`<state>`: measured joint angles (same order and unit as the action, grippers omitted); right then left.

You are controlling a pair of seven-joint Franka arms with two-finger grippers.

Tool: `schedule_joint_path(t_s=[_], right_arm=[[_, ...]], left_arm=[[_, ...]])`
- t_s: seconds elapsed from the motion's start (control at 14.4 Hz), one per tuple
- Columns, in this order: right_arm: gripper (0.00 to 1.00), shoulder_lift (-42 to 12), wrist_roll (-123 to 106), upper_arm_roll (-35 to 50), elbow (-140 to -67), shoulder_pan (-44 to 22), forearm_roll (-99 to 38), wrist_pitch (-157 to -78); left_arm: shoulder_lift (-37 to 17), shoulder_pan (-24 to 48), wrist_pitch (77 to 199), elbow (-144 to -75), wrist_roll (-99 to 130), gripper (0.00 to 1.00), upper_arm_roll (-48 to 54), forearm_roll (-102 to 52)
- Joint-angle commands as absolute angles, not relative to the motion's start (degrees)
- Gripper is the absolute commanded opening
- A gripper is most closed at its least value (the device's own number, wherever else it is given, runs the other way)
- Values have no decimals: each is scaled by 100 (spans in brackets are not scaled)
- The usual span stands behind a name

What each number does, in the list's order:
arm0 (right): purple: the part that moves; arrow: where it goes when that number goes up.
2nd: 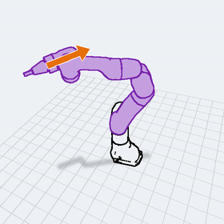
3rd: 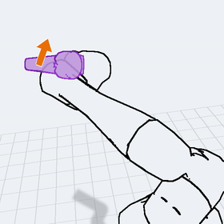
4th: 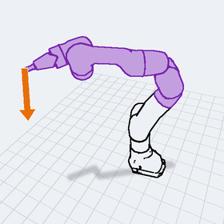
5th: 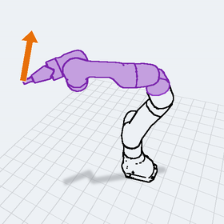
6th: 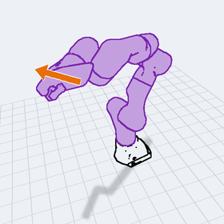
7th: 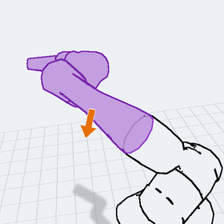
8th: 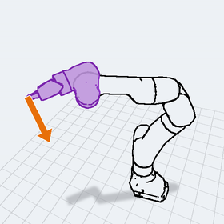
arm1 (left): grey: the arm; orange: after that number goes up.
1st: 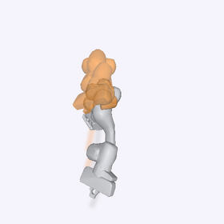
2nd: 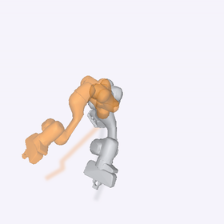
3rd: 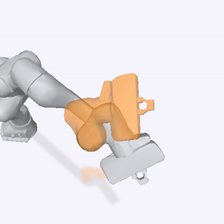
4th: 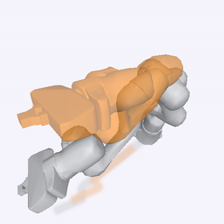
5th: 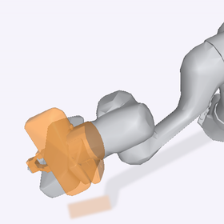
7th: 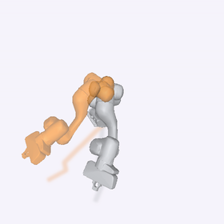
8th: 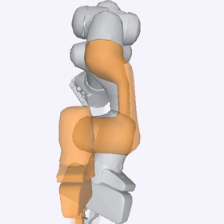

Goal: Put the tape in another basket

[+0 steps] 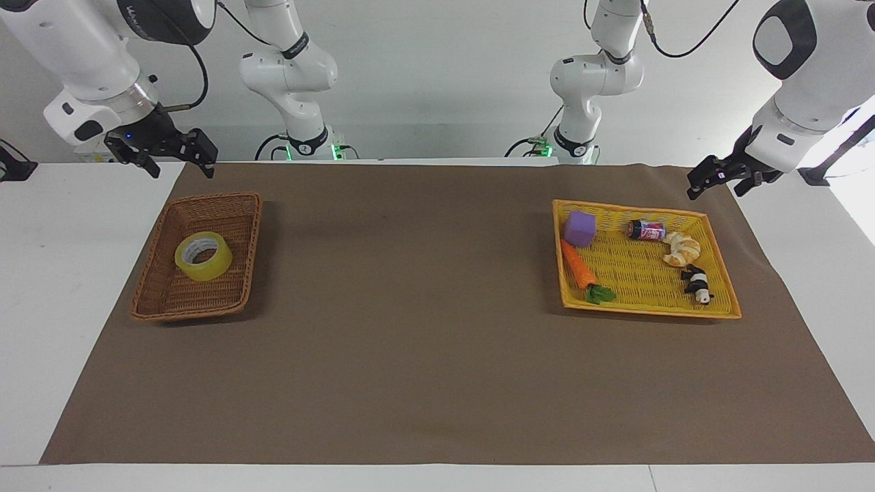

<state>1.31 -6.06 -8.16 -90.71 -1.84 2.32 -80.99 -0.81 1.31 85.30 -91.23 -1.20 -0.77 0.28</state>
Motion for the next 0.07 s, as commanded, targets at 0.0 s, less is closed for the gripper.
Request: schedule_joint_path(t_s=[0.0], right_arm=[[100, 53, -527, -791, -8930, -123, 237, -7980]], left_arm=[[-35, 167, 8604, -9185, -149, 100, -114, 123]])
